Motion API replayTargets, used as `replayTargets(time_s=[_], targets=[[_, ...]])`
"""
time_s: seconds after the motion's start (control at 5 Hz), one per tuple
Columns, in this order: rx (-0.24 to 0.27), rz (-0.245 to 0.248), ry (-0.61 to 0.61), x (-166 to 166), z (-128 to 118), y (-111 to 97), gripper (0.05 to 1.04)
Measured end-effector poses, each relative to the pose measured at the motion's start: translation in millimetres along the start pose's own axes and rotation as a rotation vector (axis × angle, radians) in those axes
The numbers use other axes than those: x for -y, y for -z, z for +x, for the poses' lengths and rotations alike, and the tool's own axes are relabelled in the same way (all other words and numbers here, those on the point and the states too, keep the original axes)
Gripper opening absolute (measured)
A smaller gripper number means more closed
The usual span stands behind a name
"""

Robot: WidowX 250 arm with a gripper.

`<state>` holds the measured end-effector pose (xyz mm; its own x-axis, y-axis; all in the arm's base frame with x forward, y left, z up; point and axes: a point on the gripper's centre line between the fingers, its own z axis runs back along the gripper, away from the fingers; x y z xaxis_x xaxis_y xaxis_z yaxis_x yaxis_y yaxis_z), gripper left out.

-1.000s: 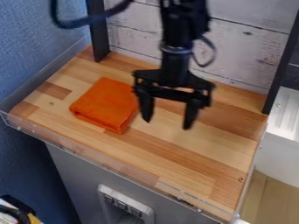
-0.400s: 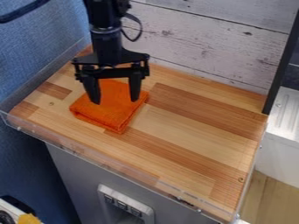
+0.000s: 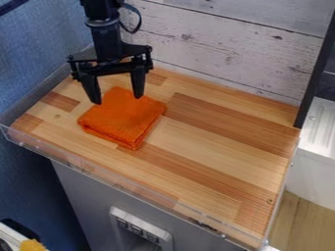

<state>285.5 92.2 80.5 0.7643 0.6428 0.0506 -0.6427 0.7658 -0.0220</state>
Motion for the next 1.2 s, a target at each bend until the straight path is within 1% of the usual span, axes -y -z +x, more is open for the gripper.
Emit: replayTargets(time_s=[0.2,0.4,0.6,0.8,1.0,1.2], targets=[[0.004,0.024,-0.031,1,12,-1,0.998],[-0.001,0.054,-0.061,-1,19,0,0.948],[-0.01,0.074,-0.069,1,22,7,0.667],[-0.033,0.089,-0.074,4,24,18,0.366],[-0.053,0.091,-0.063,10,31,30,0.154],[-0.087,0.081,-0.062,13,29,44,0.066]])
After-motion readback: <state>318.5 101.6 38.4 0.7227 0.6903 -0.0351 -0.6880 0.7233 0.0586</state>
